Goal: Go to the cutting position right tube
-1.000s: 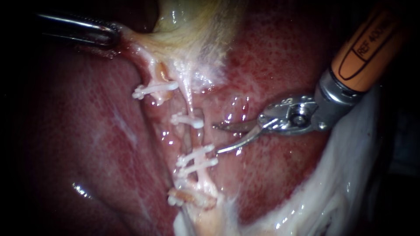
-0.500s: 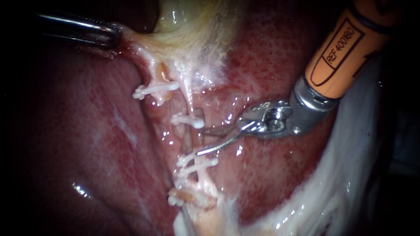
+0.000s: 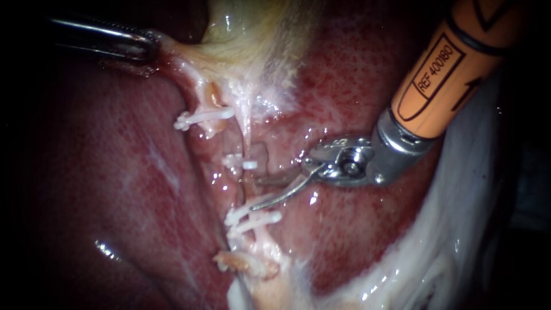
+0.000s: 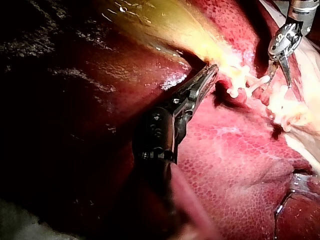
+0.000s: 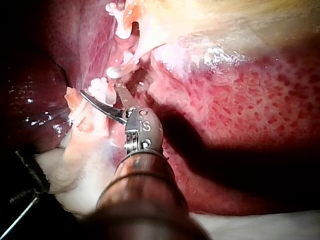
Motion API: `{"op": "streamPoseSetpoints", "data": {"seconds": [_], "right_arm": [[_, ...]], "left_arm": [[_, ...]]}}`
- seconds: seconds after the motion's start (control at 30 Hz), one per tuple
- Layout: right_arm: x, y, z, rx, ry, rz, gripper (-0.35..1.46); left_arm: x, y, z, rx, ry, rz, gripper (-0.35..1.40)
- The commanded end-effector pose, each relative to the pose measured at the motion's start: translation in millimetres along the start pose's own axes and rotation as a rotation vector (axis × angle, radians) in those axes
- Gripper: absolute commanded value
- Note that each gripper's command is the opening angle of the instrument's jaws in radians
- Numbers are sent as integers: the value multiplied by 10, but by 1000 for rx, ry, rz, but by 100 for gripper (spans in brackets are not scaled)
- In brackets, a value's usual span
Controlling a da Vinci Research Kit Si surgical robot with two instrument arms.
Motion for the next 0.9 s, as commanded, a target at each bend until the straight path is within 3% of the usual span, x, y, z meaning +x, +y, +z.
{"op": "streamPoseSetpoints", "data": {"seconds": [0.03, 0.2, 0.9], "right_arm": [[1, 1, 1, 2, 4, 0, 131], [6, 5, 7, 21, 34, -3, 130], [23, 13, 45, 98, 81, -23, 125]], "left_arm": [[0, 0, 0, 0, 0, 0, -35], [0, 0, 0, 0, 0, 0, -35], [0, 0, 0, 0, 0, 0, -35]]}}
